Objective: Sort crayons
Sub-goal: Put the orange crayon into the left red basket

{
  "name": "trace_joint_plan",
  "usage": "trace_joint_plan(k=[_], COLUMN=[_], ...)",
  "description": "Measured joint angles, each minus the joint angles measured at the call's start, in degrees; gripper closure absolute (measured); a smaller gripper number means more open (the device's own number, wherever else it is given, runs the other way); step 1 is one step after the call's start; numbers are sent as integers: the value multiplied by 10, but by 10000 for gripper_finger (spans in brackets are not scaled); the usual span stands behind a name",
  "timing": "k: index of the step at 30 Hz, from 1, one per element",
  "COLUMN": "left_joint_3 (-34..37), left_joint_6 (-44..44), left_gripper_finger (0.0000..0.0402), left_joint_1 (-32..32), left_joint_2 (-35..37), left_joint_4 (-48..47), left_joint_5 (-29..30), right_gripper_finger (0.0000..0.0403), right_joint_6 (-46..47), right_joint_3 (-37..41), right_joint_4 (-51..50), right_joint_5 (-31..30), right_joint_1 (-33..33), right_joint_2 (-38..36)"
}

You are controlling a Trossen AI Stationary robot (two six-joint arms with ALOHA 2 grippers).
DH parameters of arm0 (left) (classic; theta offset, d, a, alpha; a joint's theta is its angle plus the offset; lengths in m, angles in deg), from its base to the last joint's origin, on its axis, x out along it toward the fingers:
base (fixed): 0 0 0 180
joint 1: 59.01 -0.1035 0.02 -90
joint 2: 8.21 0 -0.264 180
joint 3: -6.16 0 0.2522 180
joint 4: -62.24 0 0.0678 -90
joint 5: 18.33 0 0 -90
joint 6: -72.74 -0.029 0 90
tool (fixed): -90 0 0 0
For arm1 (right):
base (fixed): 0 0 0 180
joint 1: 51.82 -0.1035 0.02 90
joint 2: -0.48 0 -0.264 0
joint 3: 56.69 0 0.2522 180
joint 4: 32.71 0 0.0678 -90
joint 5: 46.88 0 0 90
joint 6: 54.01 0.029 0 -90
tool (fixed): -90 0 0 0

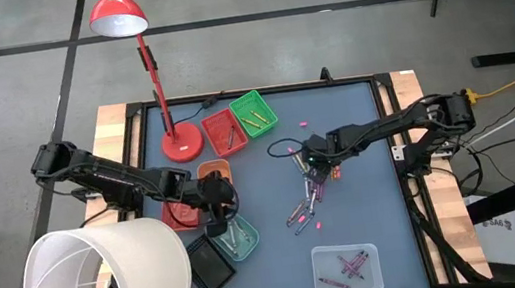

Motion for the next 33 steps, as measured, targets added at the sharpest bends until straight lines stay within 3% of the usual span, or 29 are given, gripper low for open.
trace_joint_plan(k=[10, 20, 33], left_joint_3=[0, 0, 0], left_joint_6=[-4, -89, -105], left_gripper_finger=[301, 301, 301], left_joint_1=[0, 0, -11], left_joint_2=[0, 0, 0], left_joint_4=[11, 43, 64], left_joint_5=[30, 74, 75], right_gripper_finger=[237, 239, 337], right_joint_6=[-2, -2, -3], right_joint_3=[6, 7, 7], right_joint_4=[8, 10, 25], right_joint_5=[-3, -4, -5], right_joint_1=[0, 0, 0], right_joint_2=[-1, -1, 0])
